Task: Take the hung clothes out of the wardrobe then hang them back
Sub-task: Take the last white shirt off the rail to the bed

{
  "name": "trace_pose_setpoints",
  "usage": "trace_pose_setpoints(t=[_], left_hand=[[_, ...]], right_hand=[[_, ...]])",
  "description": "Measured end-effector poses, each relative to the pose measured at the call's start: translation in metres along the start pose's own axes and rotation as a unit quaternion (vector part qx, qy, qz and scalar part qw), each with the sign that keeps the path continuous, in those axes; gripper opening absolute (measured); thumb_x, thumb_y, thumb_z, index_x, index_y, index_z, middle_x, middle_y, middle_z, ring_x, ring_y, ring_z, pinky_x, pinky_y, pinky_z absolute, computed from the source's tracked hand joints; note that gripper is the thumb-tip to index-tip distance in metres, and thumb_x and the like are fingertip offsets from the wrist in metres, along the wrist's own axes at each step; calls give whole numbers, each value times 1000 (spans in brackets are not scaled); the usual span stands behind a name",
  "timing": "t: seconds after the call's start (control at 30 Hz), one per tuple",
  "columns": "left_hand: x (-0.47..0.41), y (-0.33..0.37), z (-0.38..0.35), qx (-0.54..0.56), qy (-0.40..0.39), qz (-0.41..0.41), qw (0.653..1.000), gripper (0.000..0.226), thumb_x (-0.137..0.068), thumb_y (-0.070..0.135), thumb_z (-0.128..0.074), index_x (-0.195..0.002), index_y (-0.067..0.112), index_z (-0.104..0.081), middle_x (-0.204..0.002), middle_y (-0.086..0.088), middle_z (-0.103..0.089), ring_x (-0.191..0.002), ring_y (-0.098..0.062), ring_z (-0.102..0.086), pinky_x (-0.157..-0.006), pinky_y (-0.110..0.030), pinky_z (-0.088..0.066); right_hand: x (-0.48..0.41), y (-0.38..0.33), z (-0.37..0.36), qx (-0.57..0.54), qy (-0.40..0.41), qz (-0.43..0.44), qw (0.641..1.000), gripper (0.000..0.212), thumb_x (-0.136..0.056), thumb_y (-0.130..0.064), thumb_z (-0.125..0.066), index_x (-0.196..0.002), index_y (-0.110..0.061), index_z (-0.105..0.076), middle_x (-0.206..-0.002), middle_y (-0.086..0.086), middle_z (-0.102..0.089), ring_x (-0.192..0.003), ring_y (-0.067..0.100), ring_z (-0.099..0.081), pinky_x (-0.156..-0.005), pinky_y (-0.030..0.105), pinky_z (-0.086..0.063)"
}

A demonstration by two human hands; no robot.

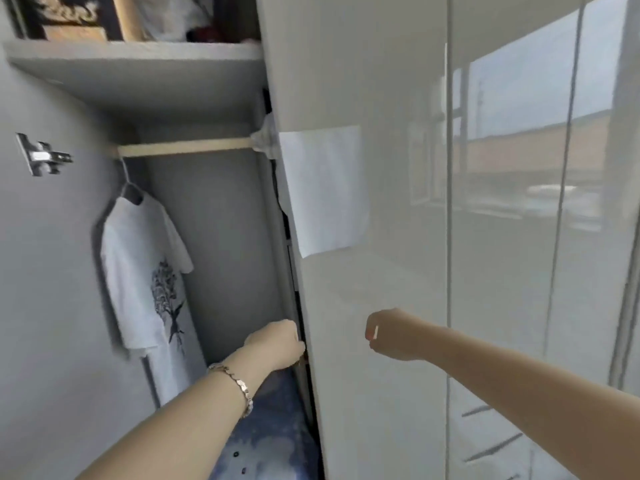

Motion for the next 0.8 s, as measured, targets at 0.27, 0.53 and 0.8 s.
trace_pose_setpoints(t=[0.27, 0.53, 0.8], left_hand=[[-46, -141, 89, 51, 105, 188, 975, 23, -93, 19, -39, -103, 7, -56, -97, -9, -60, -97, -27, -60, -75, -27, -40], [-70, -266, 144, 86, 159, 306, 935, 24, -89, 16, -38, -65, 13, -38, -62, -2, -50, -59, -19, -52, -49, -21, -32], [-119, -321, 165, 128, 150, 279, 940, 27, -81, 4, -37, -55, 8, -32, -54, -8, -40, -45, -19, -37, -45, -20, -26]], right_hand=[[-154, -158, 31, -57, -39, 212, 975, 15, -91, -15, -45, -98, -22, -57, -86, -2, -53, -86, 19, -51, -56, 13, -36], [-250, -307, 50, -144, 31, 283, 948, 28, -92, -13, -41, -87, 5, -62, -92, 19, -65, -85, 33, -62, -75, 32, -50], [-343, -449, 84, -204, 3, 263, 943, 59, -95, -43, -43, -137, -3, -34, -127, 14, -42, -117, 27, -44, -96, 33, -41]])
Point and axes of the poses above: each hand's wrist, its own x-axis away from the middle knuckle, its own z-axis out of the back of the hand, y = z × x, the point moved 8 cm from there along -x, towards the middle knuckle
